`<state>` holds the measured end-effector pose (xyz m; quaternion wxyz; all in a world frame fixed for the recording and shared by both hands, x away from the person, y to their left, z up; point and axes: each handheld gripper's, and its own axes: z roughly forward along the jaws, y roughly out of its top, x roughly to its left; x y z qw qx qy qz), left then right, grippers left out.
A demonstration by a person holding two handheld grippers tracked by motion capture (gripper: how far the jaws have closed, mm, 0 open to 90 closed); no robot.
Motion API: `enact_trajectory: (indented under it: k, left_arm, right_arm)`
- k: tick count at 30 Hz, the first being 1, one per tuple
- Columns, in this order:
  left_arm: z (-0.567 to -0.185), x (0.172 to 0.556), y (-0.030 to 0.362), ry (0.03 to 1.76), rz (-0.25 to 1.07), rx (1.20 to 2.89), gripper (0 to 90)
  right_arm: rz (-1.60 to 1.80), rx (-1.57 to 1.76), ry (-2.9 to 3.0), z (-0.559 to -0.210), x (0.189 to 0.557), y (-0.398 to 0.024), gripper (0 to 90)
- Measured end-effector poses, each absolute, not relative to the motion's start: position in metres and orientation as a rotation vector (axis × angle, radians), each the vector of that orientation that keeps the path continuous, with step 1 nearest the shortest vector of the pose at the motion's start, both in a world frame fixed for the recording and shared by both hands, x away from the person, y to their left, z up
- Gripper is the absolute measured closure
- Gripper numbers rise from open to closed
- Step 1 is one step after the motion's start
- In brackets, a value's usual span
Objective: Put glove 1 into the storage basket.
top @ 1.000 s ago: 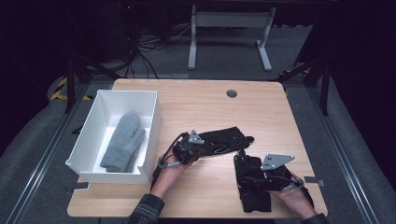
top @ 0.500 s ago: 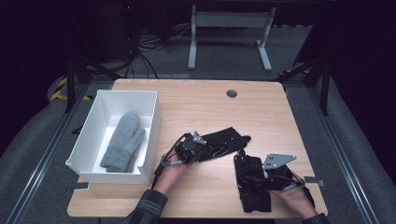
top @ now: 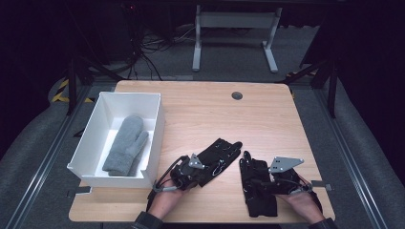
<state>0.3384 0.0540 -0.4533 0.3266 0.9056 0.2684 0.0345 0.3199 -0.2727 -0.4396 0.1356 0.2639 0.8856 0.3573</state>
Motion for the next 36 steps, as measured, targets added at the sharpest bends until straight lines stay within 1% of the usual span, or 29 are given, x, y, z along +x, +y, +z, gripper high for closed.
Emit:
enact_trajectory:
  k: [4, 12, 18, 20, 26, 36]
  left_arm:
    - [-0.443, 0.342, 0.054, 0.703, 0.12, 2.339, 90.0]
    - [-0.432, 0.38, 0.057, 0.793, 0.178, 2.277, 90.0]
    - [-0.44, 0.404, 0.052, 0.842, 0.206, 2.266, 90.0]
    - [-0.445, 0.41, 0.048, 0.859, 0.195, 2.283, 90.0]
    - [-0.453, 0.405, 0.047, 0.858, 0.169, 2.331, 90.0]
    - [-0.453, 0.375, 0.062, 0.843, 0.122, 2.35, 90.0]
  right_arm:
    - [1.032, 0.769, 2.561, -0.44, 0.32, -0.273, 51.3]
    - [1.024, 0.796, 2.56, -0.441, 0.32, -0.279, 50.2]
    - [1.028, 0.807, 2.551, -0.44, 0.32, -0.283, 50.2]
    - [1.027, 0.808, 2.552, -0.44, 0.32, -0.283, 50.2]
    - [1.03, 0.81, 2.548, -0.44, 0.32, -0.285, 50.3]
    - [1.03, 0.805, 2.548, -0.44, 0.319, -0.285, 50.2]
